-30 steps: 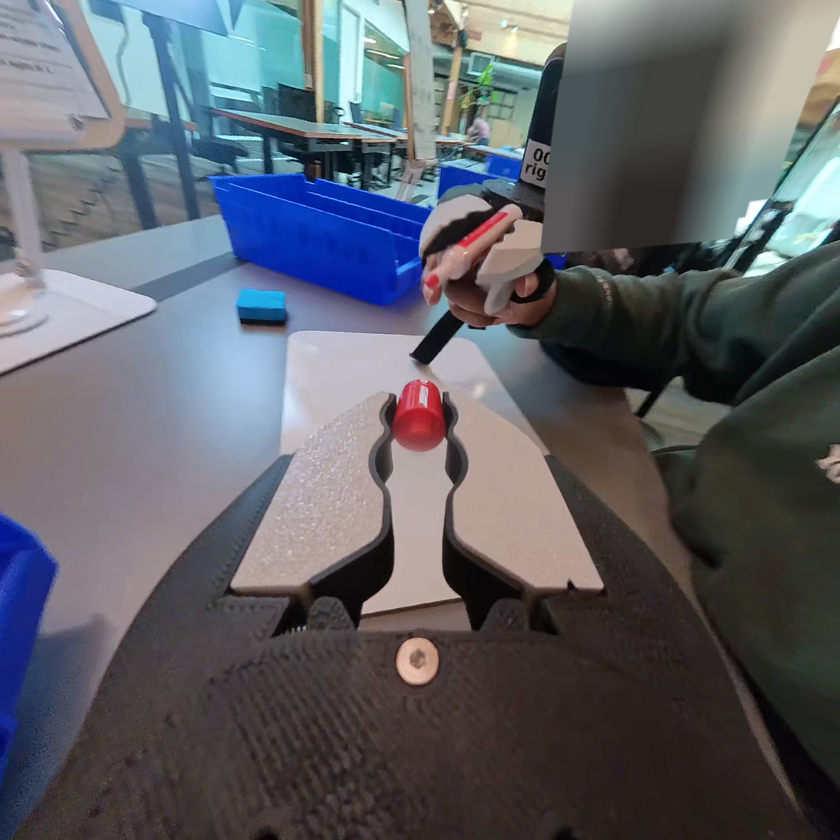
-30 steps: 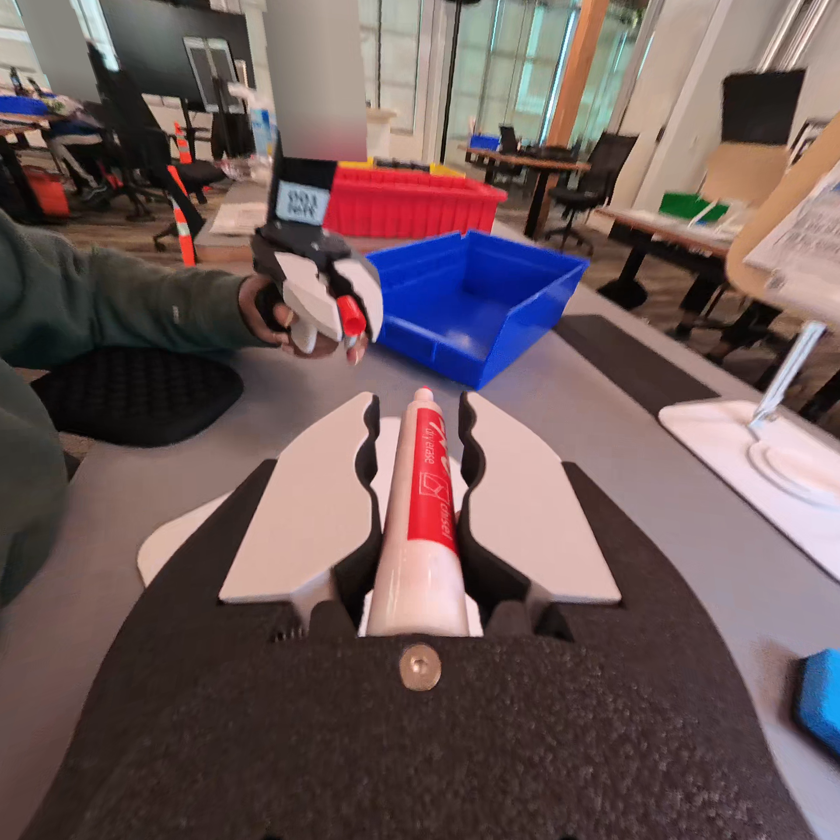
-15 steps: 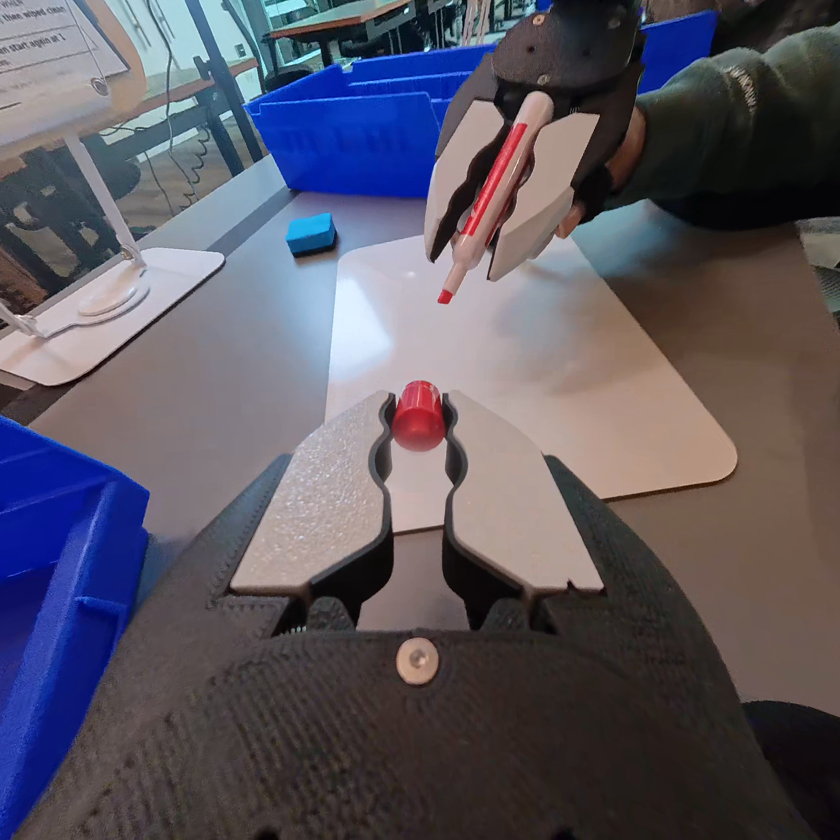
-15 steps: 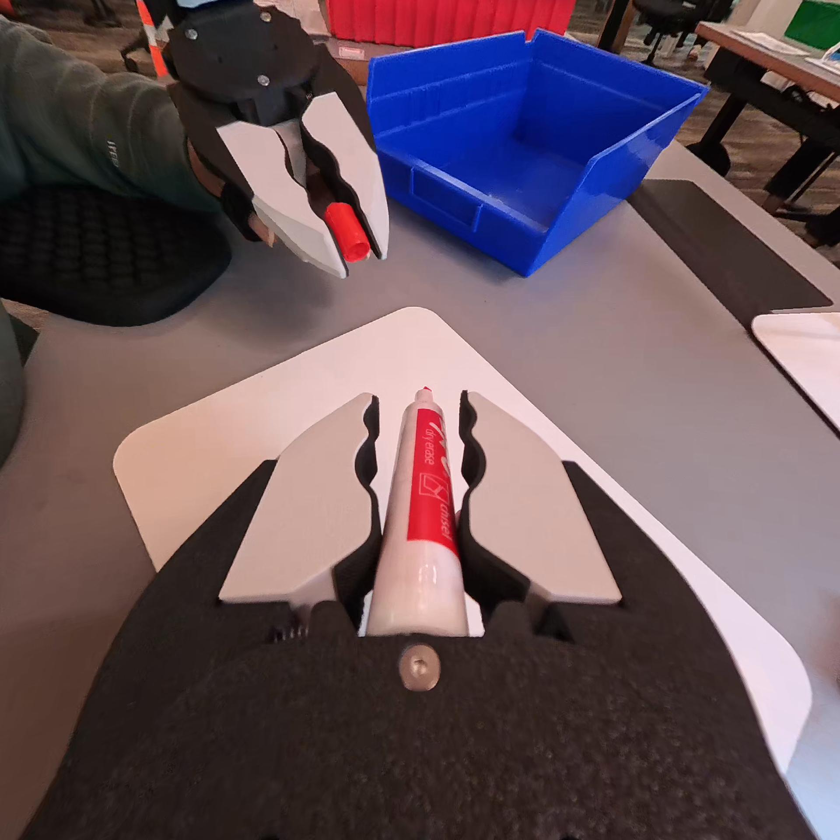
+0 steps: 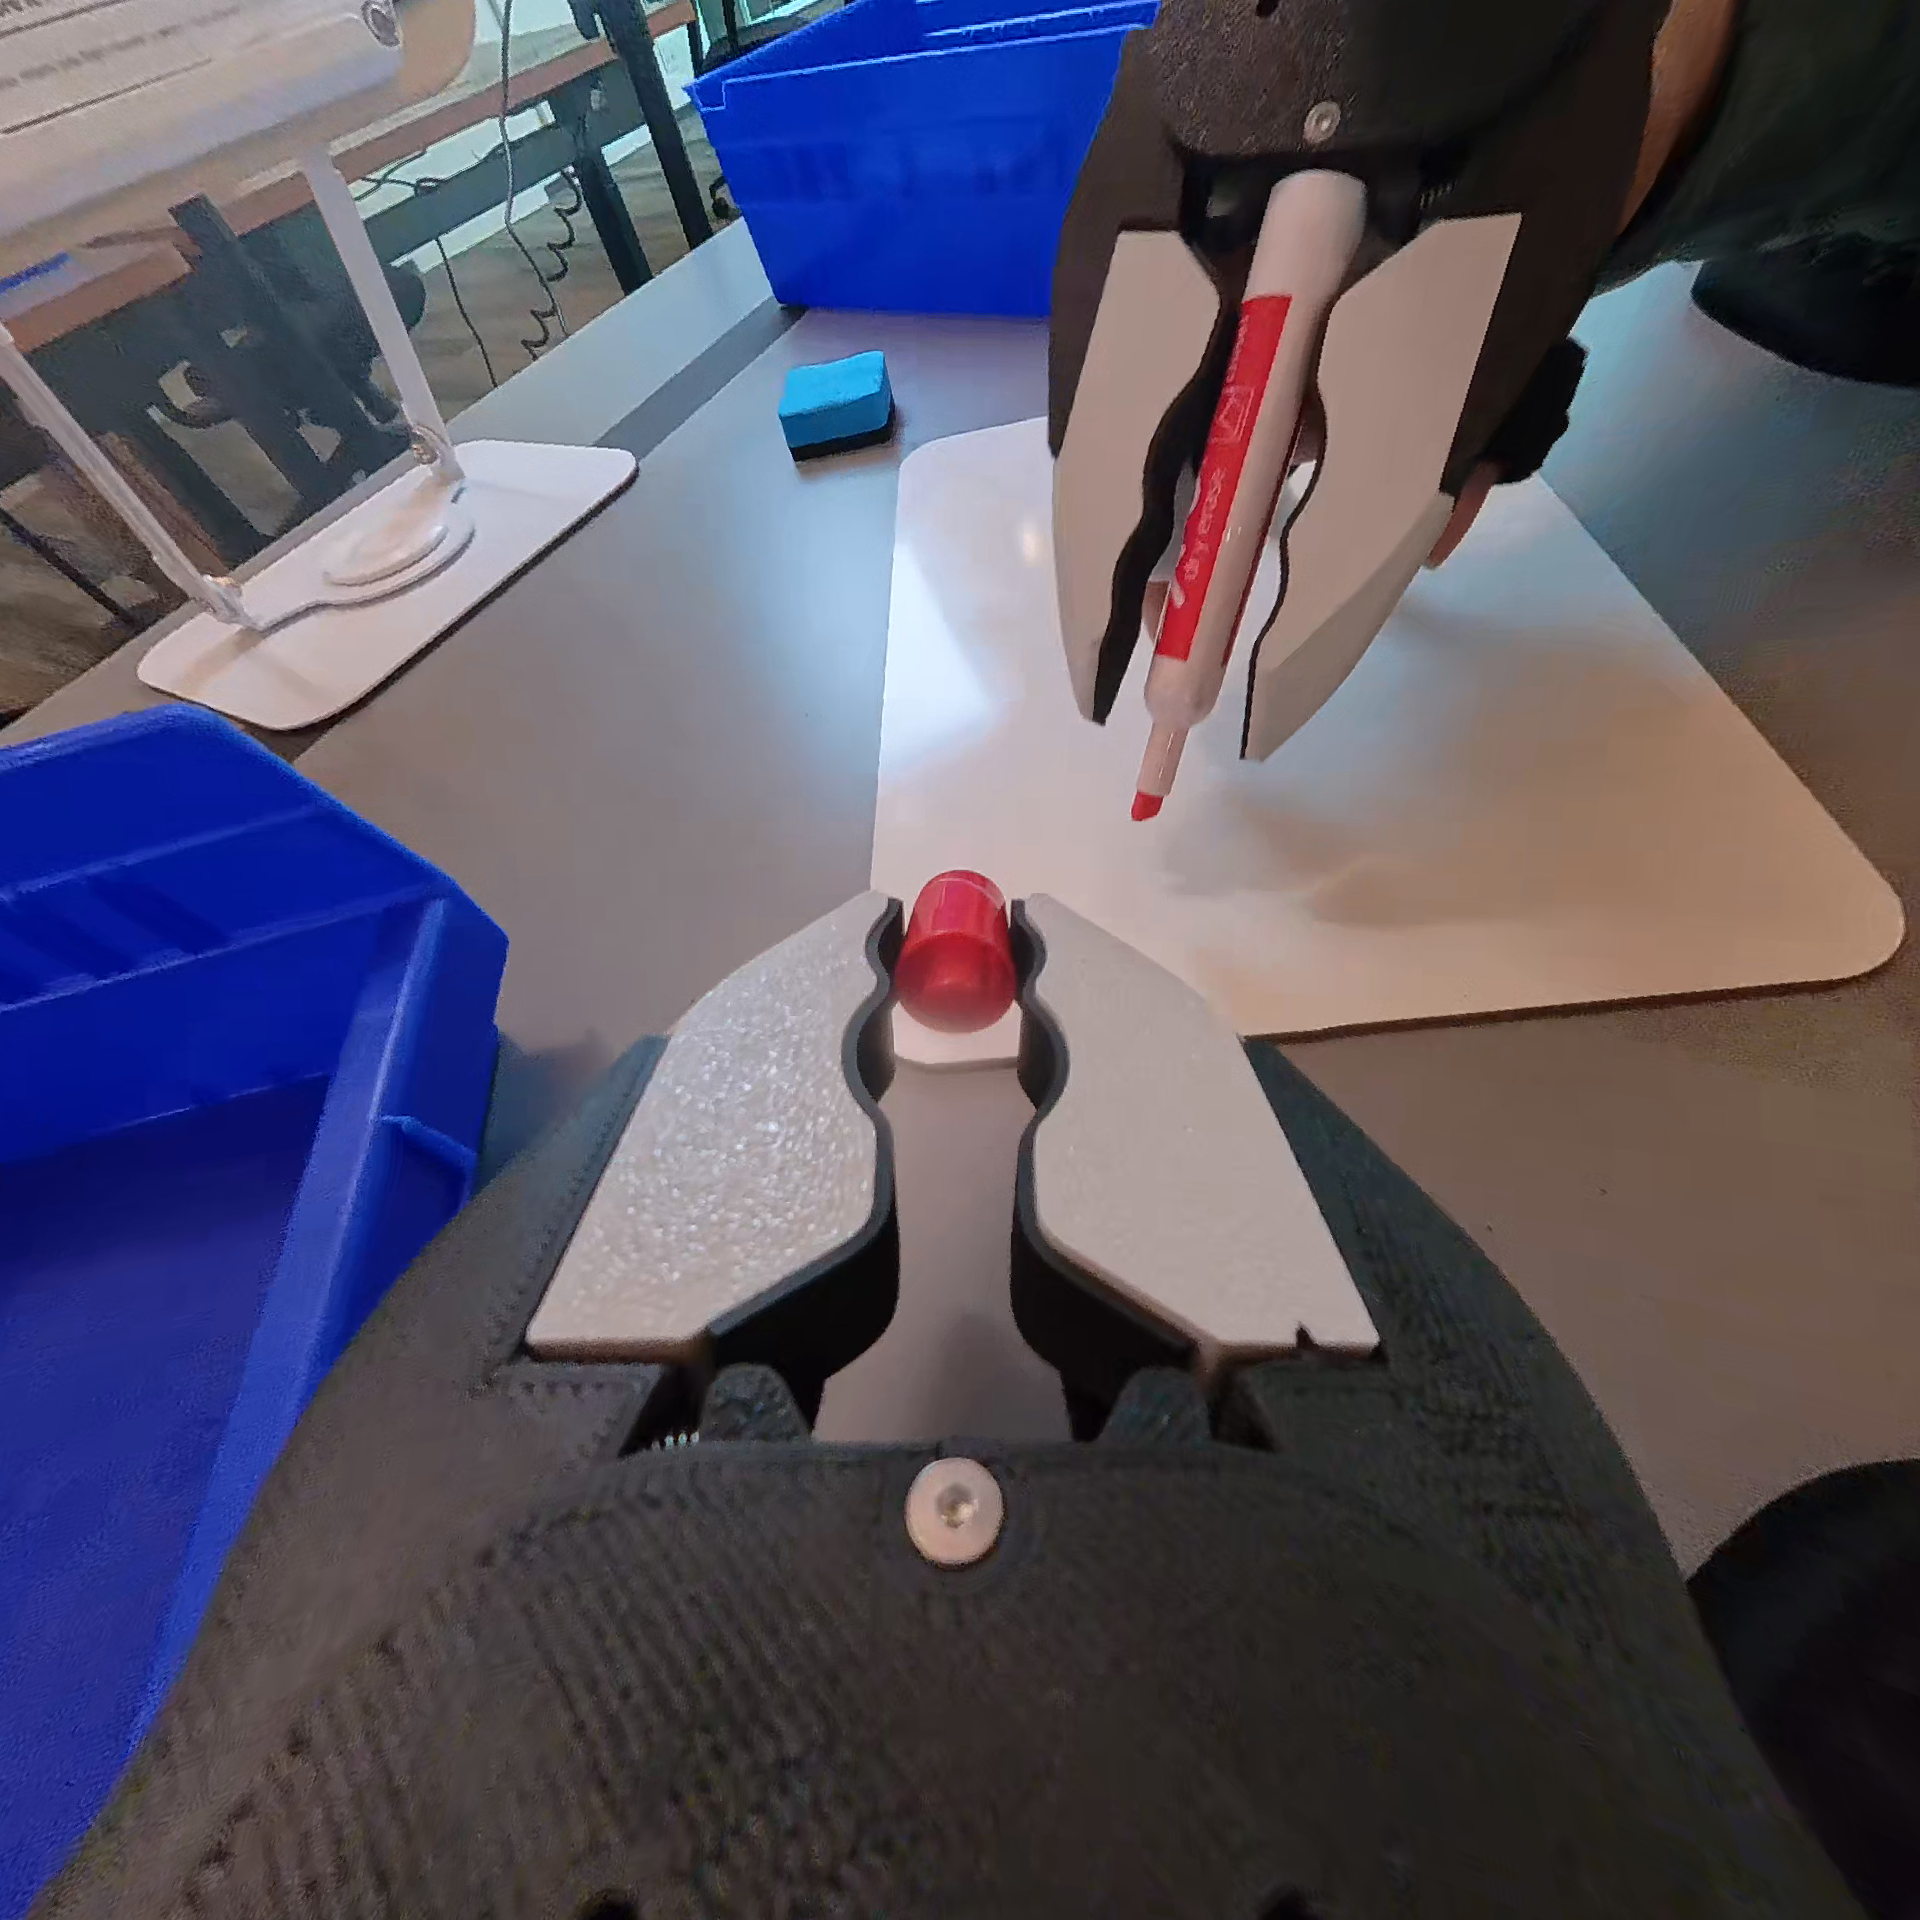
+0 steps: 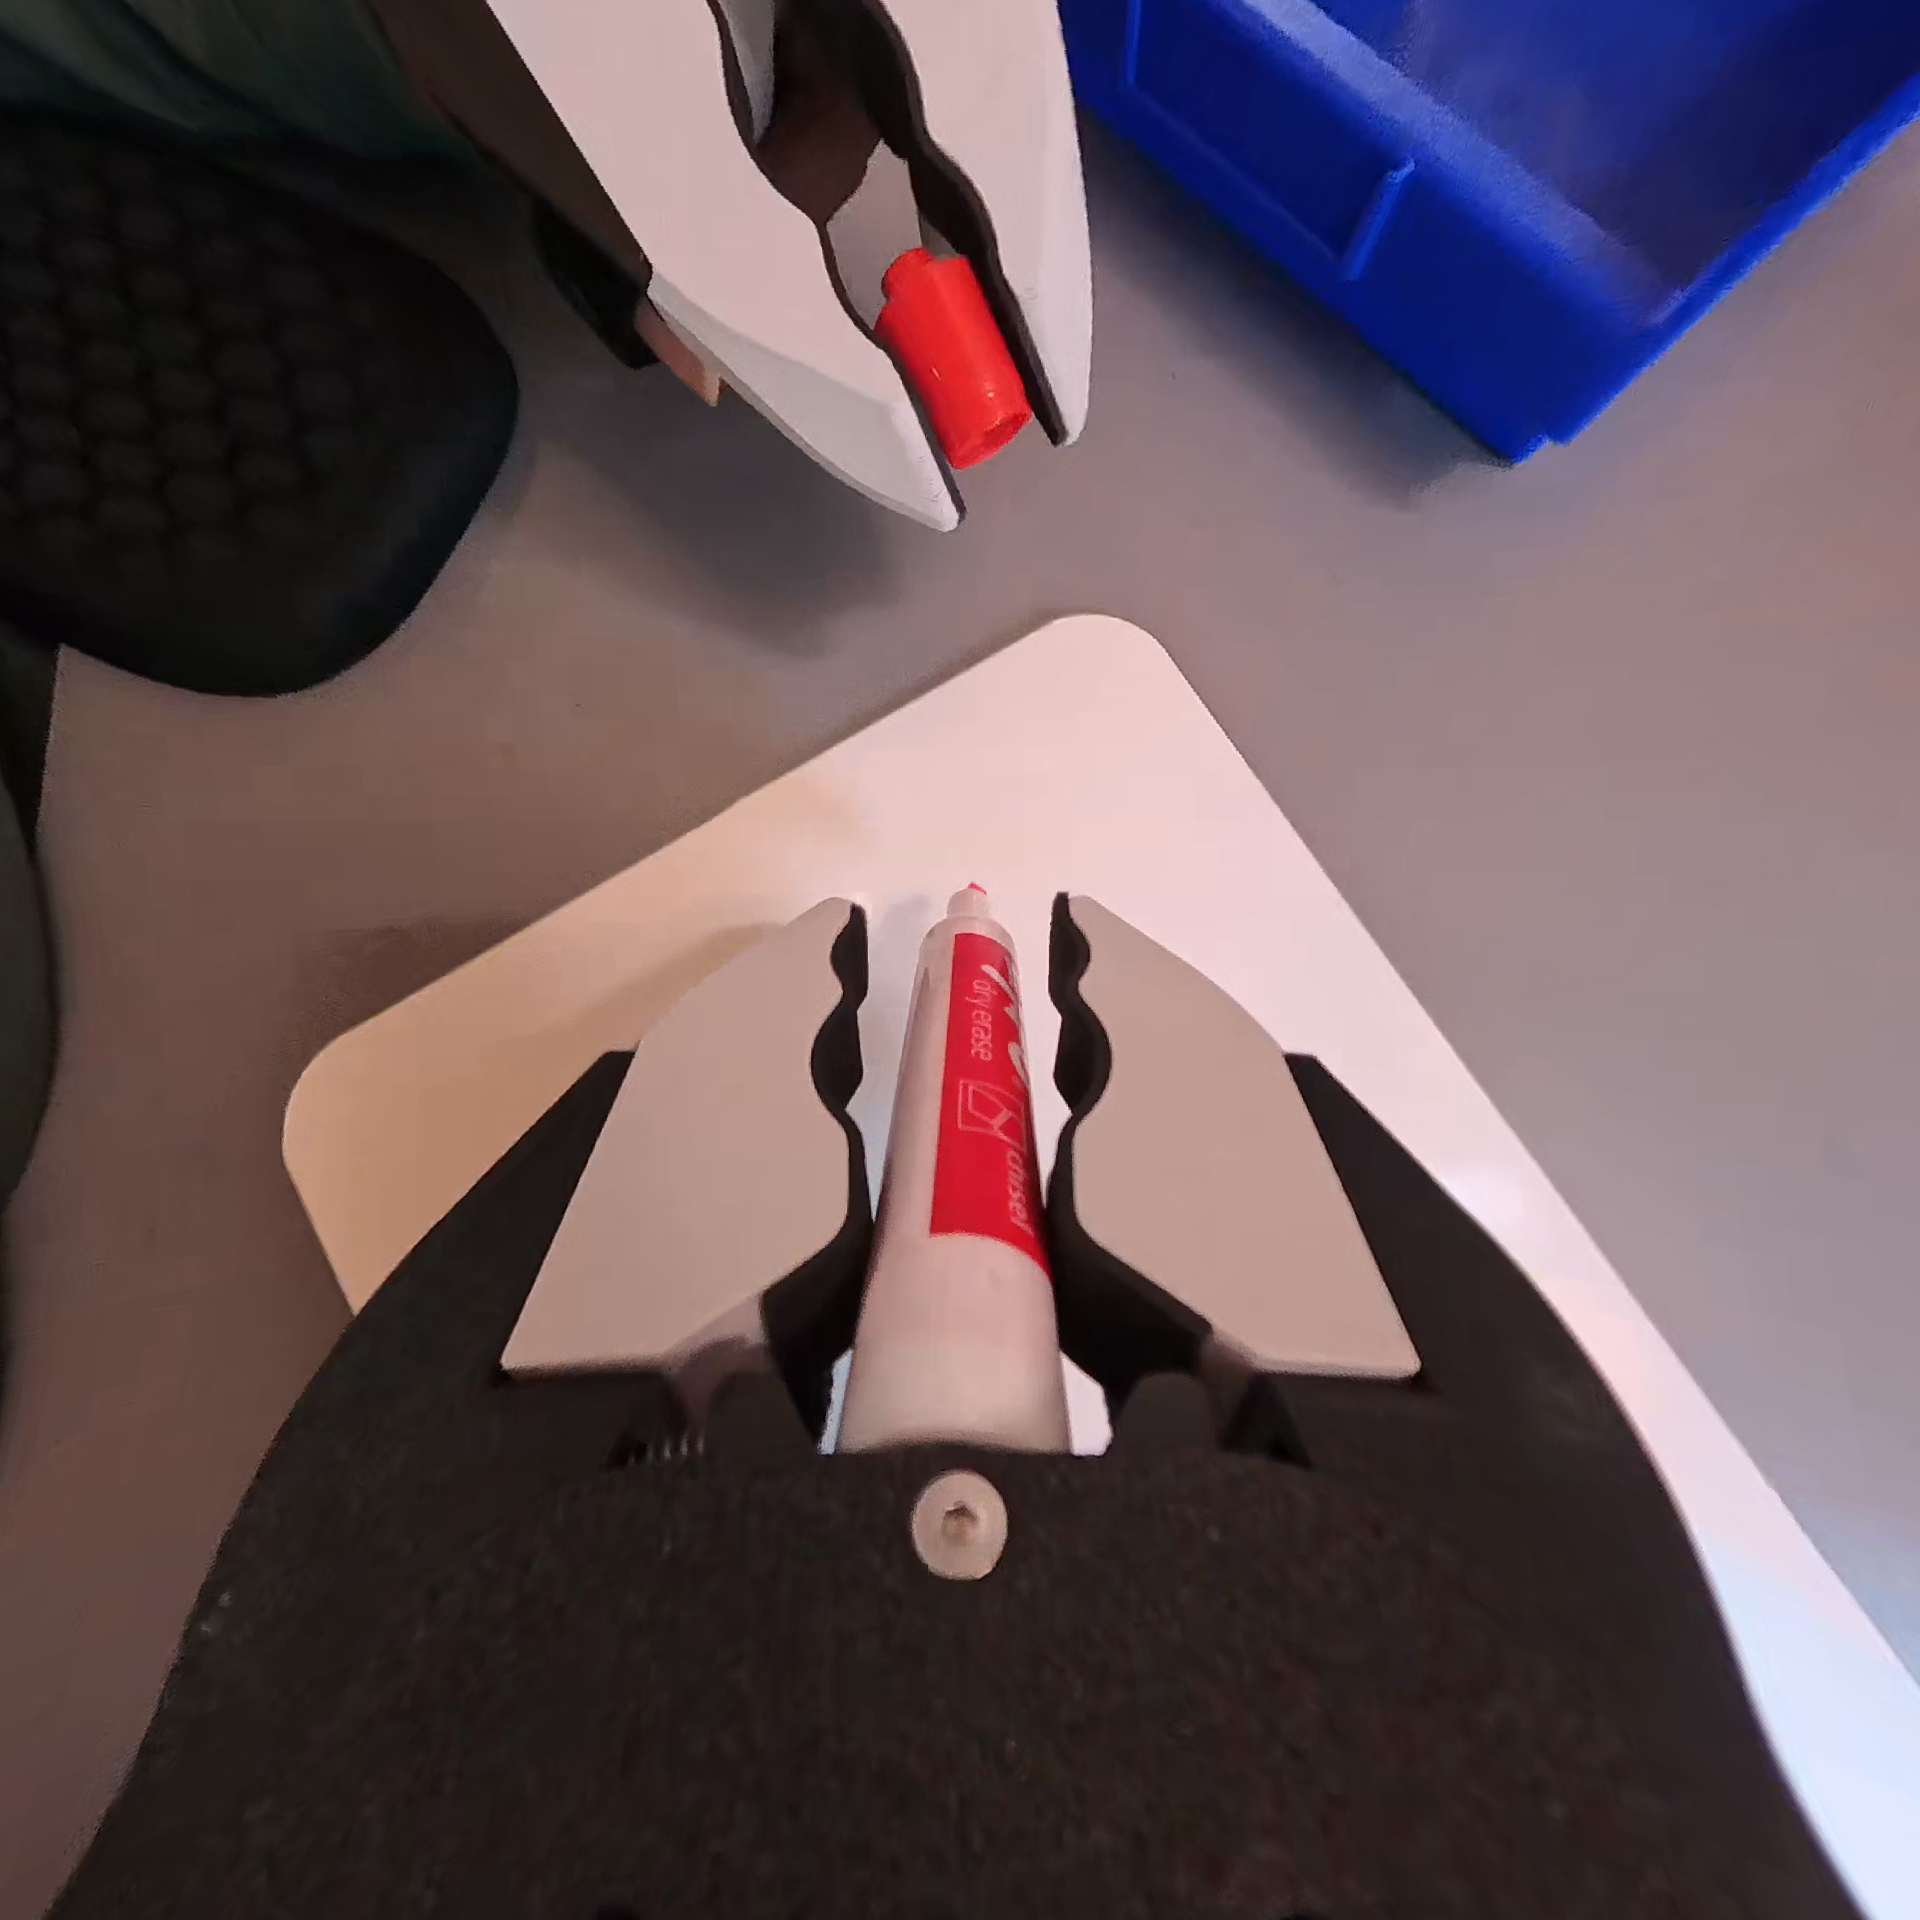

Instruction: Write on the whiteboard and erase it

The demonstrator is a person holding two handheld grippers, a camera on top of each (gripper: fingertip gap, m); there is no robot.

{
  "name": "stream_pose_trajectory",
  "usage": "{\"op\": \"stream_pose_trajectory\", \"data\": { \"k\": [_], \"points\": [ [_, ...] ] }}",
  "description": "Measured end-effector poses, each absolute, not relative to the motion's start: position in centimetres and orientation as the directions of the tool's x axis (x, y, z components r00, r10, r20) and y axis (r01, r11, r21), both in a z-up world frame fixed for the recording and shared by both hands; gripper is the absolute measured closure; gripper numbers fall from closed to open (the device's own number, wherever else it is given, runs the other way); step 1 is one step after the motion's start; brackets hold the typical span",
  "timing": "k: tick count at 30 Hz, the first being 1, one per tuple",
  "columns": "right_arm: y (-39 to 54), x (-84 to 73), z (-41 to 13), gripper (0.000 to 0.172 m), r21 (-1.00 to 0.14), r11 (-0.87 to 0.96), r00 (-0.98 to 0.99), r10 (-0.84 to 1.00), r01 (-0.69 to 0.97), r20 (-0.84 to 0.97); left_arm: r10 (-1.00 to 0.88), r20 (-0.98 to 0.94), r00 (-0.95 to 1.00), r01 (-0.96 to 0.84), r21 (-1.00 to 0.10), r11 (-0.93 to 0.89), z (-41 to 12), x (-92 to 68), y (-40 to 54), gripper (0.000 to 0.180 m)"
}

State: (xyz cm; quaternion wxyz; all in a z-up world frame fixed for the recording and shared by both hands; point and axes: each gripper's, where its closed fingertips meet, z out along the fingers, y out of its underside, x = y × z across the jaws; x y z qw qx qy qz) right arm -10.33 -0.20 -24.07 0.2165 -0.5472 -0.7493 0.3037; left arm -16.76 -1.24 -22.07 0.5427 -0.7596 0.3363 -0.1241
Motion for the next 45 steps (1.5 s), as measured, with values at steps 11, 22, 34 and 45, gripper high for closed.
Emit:
{"op": "stream_pose_trajectory", "data": {
  "k": [11, 22, 34, 45],
  "points": [
    [0.4, -12.3, -25.2, 0.138, -0.432, 0.307, -0.377, 0.922, 0.848, -0.083, -0.666, -0.207, 0.717, -0.446, -0.87, -0.21, -23.6, -18.9, -2.1, 0.161],
    [2.0, -12.5, -25.8, 0.138, -0.284, 0.302, -0.343, 0.933, 0.91, -0.107, -0.67, -0.231, 0.705, -0.472, -0.858, -0.2, -23.7, -18.9, -2.5, 0.161],
    [-1.3, -13.1, -26.0, 0.138, -0.3, 0.359, -0.415, 0.897, 0.884, -0.151, -0.664, -0.23, 0.711, -0.474, -0.855, -0.211, -23.9, -19.0, -2.4, 0.161],
    [-4.3, -7.3, -26.1, 0.138, -0.229, 0.398, -0.442, 0.876, 0.889, -0.195, -0.668, -0.225, 0.709, -0.475, -0.853, -0.217, -24.1, -18.9, -2.4, 0.161]
  ]
}}
